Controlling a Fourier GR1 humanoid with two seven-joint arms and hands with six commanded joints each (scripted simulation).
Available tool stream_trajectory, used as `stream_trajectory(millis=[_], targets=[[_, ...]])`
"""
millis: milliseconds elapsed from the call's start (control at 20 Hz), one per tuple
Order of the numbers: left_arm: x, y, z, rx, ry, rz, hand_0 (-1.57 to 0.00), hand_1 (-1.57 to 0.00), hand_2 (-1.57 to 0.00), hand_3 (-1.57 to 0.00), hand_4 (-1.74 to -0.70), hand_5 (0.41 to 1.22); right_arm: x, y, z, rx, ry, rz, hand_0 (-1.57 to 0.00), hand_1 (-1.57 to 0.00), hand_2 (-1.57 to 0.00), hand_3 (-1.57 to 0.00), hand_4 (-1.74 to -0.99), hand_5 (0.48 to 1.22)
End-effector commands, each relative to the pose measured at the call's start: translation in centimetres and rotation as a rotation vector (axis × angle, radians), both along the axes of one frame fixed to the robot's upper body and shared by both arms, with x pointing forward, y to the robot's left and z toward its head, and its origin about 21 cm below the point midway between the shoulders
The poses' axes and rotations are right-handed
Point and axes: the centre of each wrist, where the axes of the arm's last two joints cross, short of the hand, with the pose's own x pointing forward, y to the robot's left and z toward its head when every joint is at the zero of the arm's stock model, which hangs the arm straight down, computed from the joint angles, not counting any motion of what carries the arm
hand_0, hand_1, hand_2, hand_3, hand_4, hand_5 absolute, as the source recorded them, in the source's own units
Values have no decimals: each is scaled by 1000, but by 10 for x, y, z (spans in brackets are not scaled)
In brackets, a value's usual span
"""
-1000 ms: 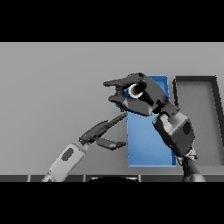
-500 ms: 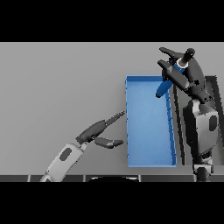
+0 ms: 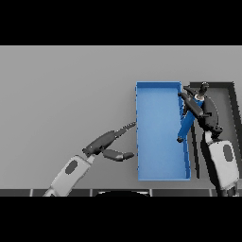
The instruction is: Pick up the blue pipe and place it into the blue bin.
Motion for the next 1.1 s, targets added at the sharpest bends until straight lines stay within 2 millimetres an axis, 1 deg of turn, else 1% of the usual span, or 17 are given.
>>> stream_trajectory(millis=[0, 50, 100, 150, 200, 250, 300, 350, 400, 450, 550, 650, 700, 800, 900, 1000, 1050], targets=[[-1, 0, -1, 5, -6, 6, 1, 1, 1, 1, -879, 477, -4, -3, -9, -5, 51, -18, -1571, -1571, -1571, -1281, -1547, 1221], [-3, 0, 0, -3, -10, -1, 1, 1, 1, 1, -880, 475, -9, -3, -17, -4, 98, -32, -1571, -1571, -1571, -1025, -1586, 1221], [-1, -2, 0, 0, -10, 5, 1, 1, 1, 1, -881, 476, -15, -4, -23, -5, 150, -27, -1571, -1571, -1571, -820, -1617, 1221], [-1, -3, 0, 2, -7, 6, 1, 1, 1, 1, -883, 479, -20, -3, -29, -19, 185, -15, -1571, -1571, -1571, -681, -1642, 1221], [0, -1, 1, 1, -7, 6, 1, 1, 1, 1, -885, 481, -24, -5, -34, -40, 233, -23, -1571, -1571, -1571, -617, -1662, 1221], [1, 0, 3, 4, -8, 8, 1, 1, 1, 1, -886, 483, -24, -7, -39, -48, 268, -33, -1571, -1571, -1571, -808, -1617, 1199], [0, 0, 2, 3, -4, 4, 1, 1, 1, 1, -885, 486, -24, -6, -46, -44, 322, -39, -1571, -1514, -1454, -960, -1573, 1188], [0, 1, 2, 6, -6, 3, 1, 1, 1, 1, -883, 490, -24, -5, -49, -34, 359, -47, -1257, -1211, -1163, -768, -1515, 1176], [1, 2, 1, 9, -7, 4, 1, 1, 1, 1, -882, 493, -25, -7, -53, -13, 399, -57, -1005, -968, -930, -614, -1451, 1146], [2, 0, 1, 12, -5, 0, 1, 1, 1, 1, -880, 495, -26, -6, -58, 14, 443, -63, -804, -775, -744, -491, -1385, 1114], [2, -1, 2, 9, -10, 1, 1, 1, 1, 1, -881, 497, -25, -3, -61, 17, 476, -19, -514, -495, -476, -314, -1296, 1152], [0, -2, -1, 12, -3, 4, 1, 1, 1, 1, -881, 495, -20, -5, -57, -61, 501, 31, -329, -317, -304, -201, -1230, 1056], [0, -1, -2, 10, -9, 8, 1, 1, 1, 1, -879, 493, -20, -3, -54, -126, 499, 57, -263, -253, -243, -160, -1202, 1013], [1, -3, -2, 10, -6, 10, 1, 1, 1, 1, -878, 490, -20, 1, -57, -163, 504, 83, -168, -162, -155, -102, -1160, 945], [1, -1, -2, 6, -10, 7, 1, 1, 1, 1, -878, 486, -21, -1, -58, -210, 514, 105, -107, -103, -99, -65, -1141, 884], [0, -4, 0, 2, -11, 14, 1, 1, 1, 1, -878, 480, -18, 1, -61, -256, 519, 123, -68, -66, -63, -41, -1131, 829], [1, -2, -2, 13, -5, 17, 1, 1, 1, 1, -878, 478, -18, 3, -60, -267, 515, 128, -194, -91, -54, -33, -1131, 809]])
